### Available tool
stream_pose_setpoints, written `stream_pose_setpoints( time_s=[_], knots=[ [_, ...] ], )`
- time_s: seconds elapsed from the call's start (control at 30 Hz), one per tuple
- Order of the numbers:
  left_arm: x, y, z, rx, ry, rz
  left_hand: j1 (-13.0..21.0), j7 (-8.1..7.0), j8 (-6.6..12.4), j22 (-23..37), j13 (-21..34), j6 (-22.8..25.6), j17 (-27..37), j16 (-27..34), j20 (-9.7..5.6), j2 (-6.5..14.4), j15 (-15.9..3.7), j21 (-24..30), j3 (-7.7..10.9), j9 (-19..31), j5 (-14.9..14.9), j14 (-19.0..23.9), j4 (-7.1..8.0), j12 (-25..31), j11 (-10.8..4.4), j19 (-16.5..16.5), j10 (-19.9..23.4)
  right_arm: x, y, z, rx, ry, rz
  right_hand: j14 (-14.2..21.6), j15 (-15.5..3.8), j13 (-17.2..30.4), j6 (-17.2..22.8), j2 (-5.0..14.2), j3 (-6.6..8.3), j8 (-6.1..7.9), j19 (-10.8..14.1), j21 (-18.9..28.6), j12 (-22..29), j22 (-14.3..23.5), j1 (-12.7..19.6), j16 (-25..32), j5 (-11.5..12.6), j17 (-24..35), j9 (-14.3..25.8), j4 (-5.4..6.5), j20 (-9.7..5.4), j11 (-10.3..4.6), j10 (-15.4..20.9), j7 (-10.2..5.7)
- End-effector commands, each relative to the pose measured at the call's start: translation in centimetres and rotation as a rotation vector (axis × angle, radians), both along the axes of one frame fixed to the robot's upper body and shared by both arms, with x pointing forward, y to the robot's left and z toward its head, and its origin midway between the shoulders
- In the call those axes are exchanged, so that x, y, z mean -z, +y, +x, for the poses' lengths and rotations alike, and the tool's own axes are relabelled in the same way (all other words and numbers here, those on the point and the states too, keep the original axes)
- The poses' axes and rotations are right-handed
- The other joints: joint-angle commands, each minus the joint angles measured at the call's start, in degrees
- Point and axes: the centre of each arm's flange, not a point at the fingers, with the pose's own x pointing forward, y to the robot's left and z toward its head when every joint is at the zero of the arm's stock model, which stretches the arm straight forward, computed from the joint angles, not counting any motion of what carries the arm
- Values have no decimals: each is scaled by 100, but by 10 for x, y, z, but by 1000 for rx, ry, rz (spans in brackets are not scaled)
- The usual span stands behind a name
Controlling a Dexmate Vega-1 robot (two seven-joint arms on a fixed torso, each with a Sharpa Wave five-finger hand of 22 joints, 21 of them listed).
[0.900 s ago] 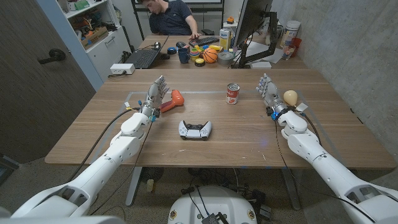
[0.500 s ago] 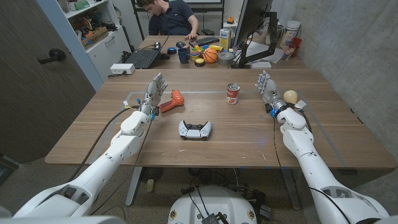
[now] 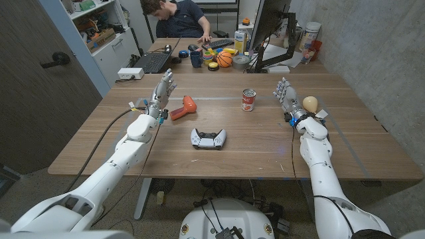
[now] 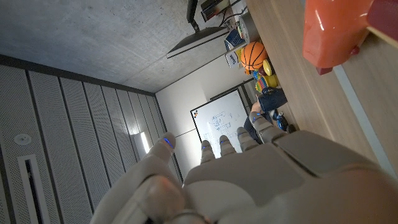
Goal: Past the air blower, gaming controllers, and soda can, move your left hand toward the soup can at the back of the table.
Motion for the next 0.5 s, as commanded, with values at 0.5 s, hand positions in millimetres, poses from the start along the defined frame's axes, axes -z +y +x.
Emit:
stream_pose_setpoints(
  time_s=[0.5],
  knots=[
    [-111,7,-29,-158,-252,371,236,-73,14,2,39,-7,71,41,916,-523,249,-36,-153,69,50,-79,-502,-29,13,32,-83,10,-6,-5,-2,-7,16,-623,1,28,-575,612,41,45,-299,-10,29,30,1,6,23,16,9,-7,-29,17,-217,41]
  ],
)
